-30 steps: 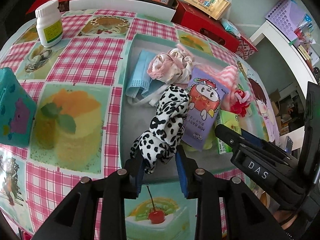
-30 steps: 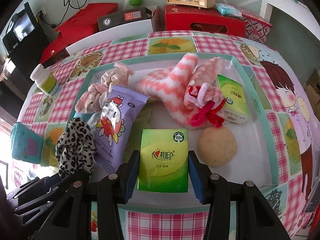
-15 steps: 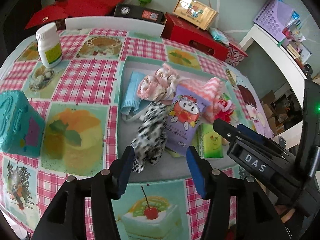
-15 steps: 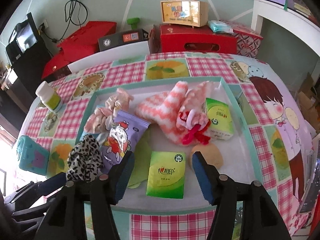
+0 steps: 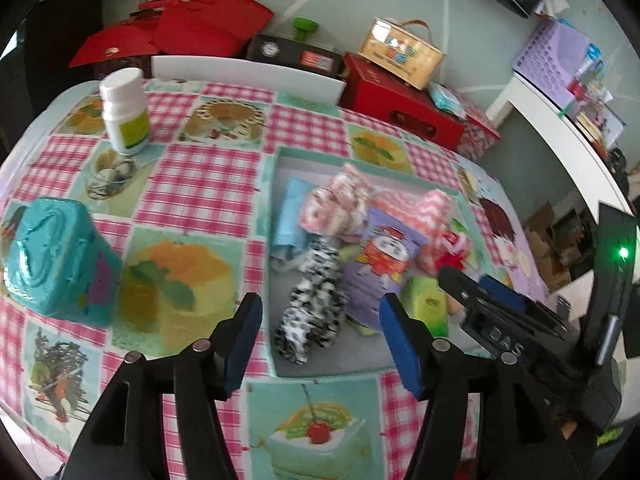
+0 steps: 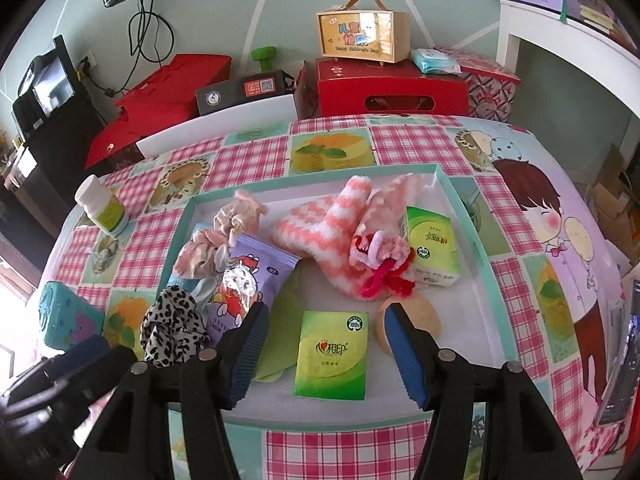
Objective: Organize soft objects
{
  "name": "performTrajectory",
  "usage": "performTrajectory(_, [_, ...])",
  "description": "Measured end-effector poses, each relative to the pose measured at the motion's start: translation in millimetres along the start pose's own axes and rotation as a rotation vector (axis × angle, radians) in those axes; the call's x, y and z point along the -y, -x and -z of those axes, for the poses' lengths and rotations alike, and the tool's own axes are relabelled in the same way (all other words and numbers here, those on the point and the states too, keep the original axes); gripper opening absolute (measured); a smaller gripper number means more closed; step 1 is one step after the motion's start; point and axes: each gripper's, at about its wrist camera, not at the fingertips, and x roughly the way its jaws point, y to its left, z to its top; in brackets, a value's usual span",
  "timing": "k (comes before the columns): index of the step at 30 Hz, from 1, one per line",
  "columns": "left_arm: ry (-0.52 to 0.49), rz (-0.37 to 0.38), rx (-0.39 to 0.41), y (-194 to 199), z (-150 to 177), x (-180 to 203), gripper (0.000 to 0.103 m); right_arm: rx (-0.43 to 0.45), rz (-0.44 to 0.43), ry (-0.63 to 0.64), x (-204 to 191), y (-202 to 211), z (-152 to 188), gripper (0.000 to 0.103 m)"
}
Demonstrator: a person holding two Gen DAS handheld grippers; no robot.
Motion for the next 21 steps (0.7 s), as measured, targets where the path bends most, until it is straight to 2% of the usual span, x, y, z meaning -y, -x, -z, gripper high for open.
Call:
performTrajectory(1, [0.004, -0.024, 0.008, 0.0, -1.2, -3.7, 0.077, -0.005, 0.0, 0.004, -0.8, -1.1, 0.2, 0.064])
performTrajectory(4, [0.014, -0.083, 0.044, 1.0, -4.1, -14.3, 0.081, -0.024, 0.009, 0.024, -4.8, -5.9, 1.7, 0.07])
performTrajectory(9, [0.06, -0.168, 0.093, 0.9, -7.7, -34.9, 0.086, -0.038, 0.03, 0.047, -8.8, -9.4, 4.3, 0.096])
performTrajectory(11, [0.072, -0.19, 0.096, -1.5, -8.2, -40.5, 0.097, -0.047, 0.036, 0.053, -9.7, -11.9, 5.6, 0.103])
performTrajectory(21, [0.041, -0.239, 0.095, -6.5, -5.4, -40.7, 0.099, -0.071, 0.046, 0.081, -15.2, -17.8, 8.1, 0.103])
